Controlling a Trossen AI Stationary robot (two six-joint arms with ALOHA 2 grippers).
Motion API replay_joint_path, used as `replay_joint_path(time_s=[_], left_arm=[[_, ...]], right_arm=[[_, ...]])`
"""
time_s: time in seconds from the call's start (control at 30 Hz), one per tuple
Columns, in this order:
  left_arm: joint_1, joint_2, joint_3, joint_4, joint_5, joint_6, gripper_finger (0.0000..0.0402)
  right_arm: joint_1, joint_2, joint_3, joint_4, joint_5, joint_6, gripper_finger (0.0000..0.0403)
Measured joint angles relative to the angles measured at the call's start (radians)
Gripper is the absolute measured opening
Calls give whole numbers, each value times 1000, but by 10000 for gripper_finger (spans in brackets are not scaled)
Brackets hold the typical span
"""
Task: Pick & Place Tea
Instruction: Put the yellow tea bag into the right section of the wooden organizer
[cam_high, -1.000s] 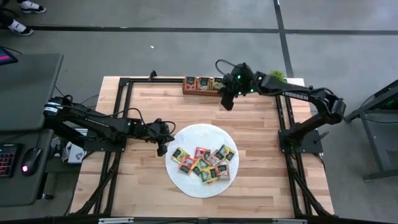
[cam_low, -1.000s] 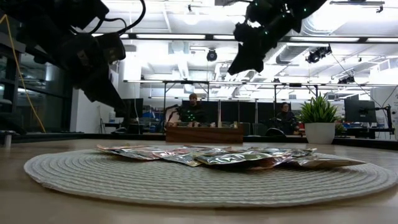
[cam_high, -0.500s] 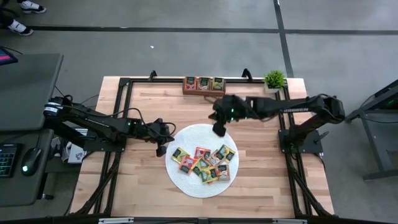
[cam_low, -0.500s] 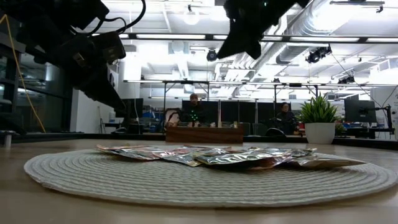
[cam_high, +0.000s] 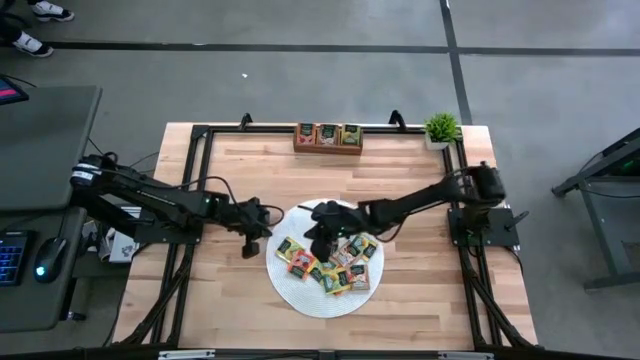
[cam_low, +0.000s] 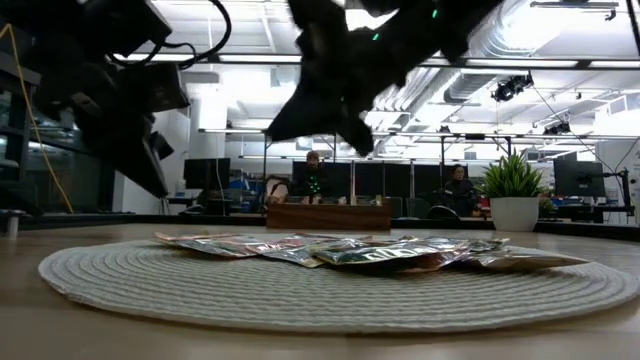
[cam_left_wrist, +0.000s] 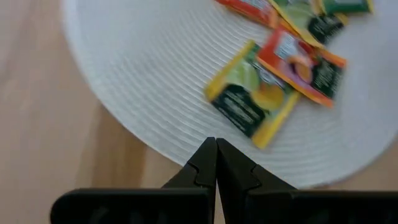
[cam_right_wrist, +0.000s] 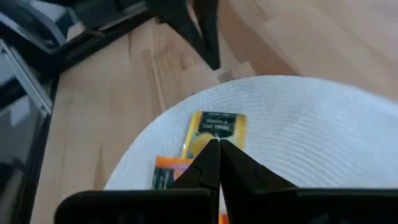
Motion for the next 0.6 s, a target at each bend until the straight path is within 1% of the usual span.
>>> replay_joint_path(time_s=[0.13,0.27,0.37,0.47,0.6], left_arm=[[-56,0,0,-2,3,0,1],[-108,0,0,-7,-40,-5,1],[-134,0,0,-17,-67,-27,1],[-154,1,0,-17,-85,-47,1],[-155,22,0,-13,-88,-53,1]], right_arm=[[18,72,19,37,-6,37,0],[45,142,102,-16,-26,13,0],[55,201,188,-78,-20,-8,0],[60,259,262,-158,2,-11,0],[58,304,332,-198,1,-32,0]])
